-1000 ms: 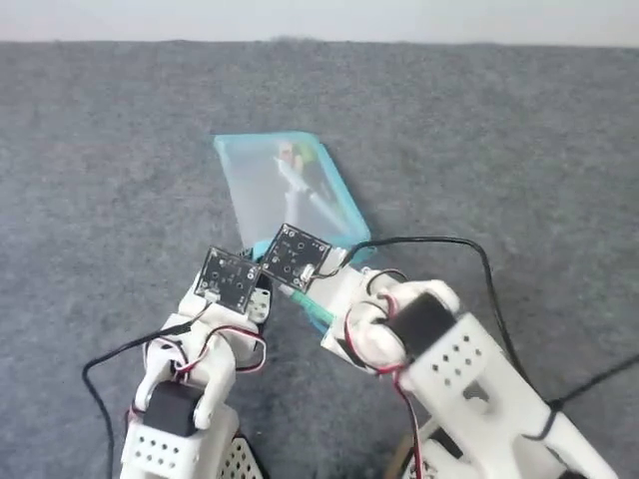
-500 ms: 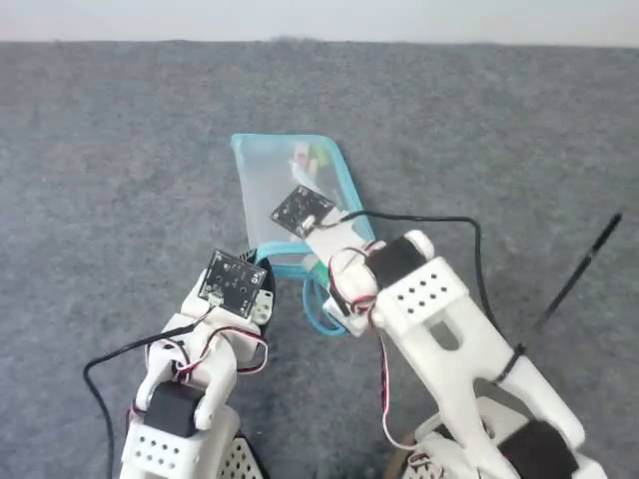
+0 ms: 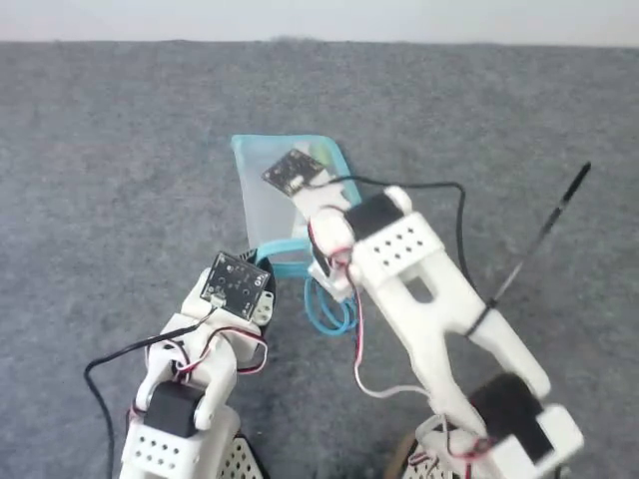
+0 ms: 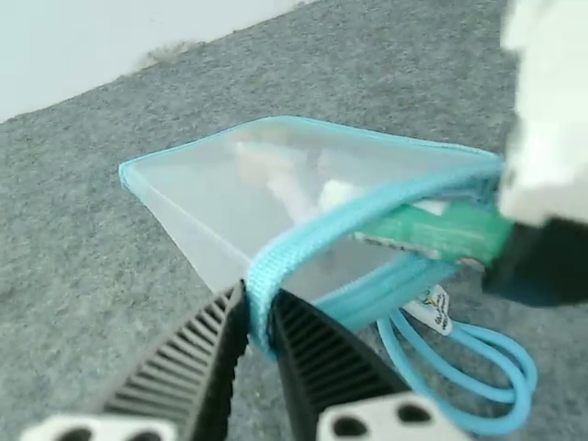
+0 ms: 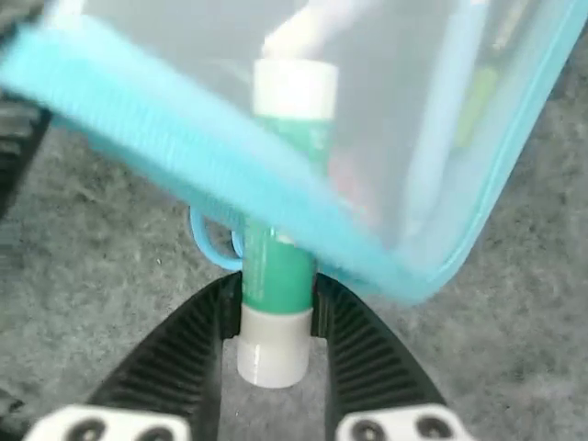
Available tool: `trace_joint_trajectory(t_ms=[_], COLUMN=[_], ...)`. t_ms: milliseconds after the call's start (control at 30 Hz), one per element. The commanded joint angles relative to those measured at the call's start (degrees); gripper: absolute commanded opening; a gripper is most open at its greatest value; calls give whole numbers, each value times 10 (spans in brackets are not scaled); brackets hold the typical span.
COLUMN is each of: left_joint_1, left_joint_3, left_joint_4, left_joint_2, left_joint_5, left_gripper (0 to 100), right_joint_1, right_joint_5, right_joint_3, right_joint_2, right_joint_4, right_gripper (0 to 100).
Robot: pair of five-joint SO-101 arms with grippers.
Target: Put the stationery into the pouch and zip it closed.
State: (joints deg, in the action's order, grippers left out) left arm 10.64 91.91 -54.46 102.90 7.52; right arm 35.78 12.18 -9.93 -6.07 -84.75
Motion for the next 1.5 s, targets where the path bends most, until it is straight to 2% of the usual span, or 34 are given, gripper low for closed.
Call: trace_joint_trajectory(t_ms=[0, 300, 533, 767, 1000, 1100, 1200, 1333, 1467], left_joint_1=[9, 69, 69, 68, -9, -13, -29, -47, -81], left_joint_3=[-10, -17, -31, -36, -53, -55, -84, -141, -214], left_joint_4=[0, -31, -36, -37, -35, -33, -37, -35, -21], left_joint_2=[12, 13, 13, 13, 13, 13, 13, 13, 13], left_joint_5=[11, 33, 34, 33, 33, 33, 31, 28, -31], left_gripper=[12, 12, 12, 12, 12, 12, 12, 12, 12], right_joint_1=[-11, -8, -7, -11, -40, -62, -79, -92, -85], right_joint_5=[-15, -69, -79, -77, -29, -9, -4, -4, 10], right_joint_3=[134, 310, 348, 348, 333, 274, 144, -109, -340], right_joint_2=[34, 186, 209, 164, 22, -43, -118, -246, -358], right_joint_4=[-48, -64, -66, -72, -97, -75, -8, 160, 333], right_gripper=[7, 14, 240, 243, 243, 243, 243, 243, 243])
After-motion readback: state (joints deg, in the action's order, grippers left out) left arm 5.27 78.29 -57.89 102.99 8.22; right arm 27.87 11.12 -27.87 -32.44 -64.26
